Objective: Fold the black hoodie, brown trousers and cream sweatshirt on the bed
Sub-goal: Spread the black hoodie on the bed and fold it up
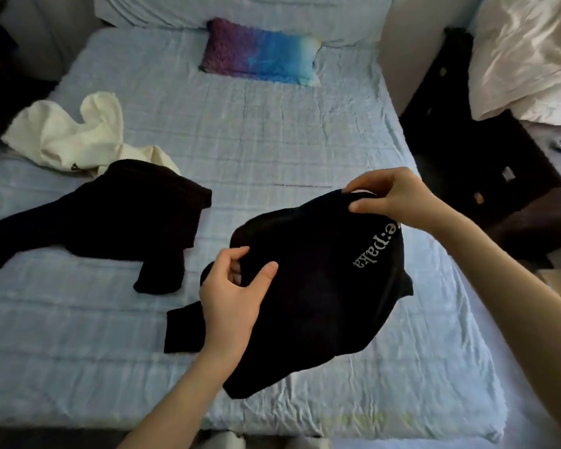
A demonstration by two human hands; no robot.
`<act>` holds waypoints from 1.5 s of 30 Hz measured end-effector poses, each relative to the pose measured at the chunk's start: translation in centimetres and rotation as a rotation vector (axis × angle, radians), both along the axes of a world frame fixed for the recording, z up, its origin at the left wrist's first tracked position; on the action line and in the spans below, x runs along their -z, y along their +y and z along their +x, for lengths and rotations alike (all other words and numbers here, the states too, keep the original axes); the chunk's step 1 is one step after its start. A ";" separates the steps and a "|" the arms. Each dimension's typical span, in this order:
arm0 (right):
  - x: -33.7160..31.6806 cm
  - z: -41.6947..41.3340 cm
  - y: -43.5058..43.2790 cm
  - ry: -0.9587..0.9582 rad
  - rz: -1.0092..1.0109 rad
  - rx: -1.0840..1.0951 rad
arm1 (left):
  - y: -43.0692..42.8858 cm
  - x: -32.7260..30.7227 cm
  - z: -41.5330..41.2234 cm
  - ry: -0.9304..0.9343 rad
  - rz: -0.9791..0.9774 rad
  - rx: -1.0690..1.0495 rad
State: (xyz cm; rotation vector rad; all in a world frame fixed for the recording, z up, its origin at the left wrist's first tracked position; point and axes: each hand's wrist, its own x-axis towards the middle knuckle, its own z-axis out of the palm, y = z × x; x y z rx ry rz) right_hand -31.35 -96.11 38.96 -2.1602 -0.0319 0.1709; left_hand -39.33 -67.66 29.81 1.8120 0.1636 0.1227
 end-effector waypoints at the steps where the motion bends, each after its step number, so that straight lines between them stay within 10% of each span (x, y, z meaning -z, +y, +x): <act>1: 1.0 1.1 -0.5 0.036 -0.020 -0.086 | -1.3 1.4 -1.6 0.027 -0.003 -0.034; 11: 26.1 -2.5 -2.9 0.302 -0.119 -0.217 | -8.9 20.7 -8.8 0.676 0.089 0.089; 23: 32.3 -11.0 -8.8 0.213 0.111 0.741 | -14.3 21.7 12.6 0.114 0.379 0.549; 31: 41.6 -8.2 -10.2 0.314 0.202 0.779 | -20.1 33.7 19.4 0.721 0.452 0.794; 45: 34.1 -5.1 -10.9 0.086 0.249 0.851 | -18.0 28.0 22.2 0.123 0.223 0.664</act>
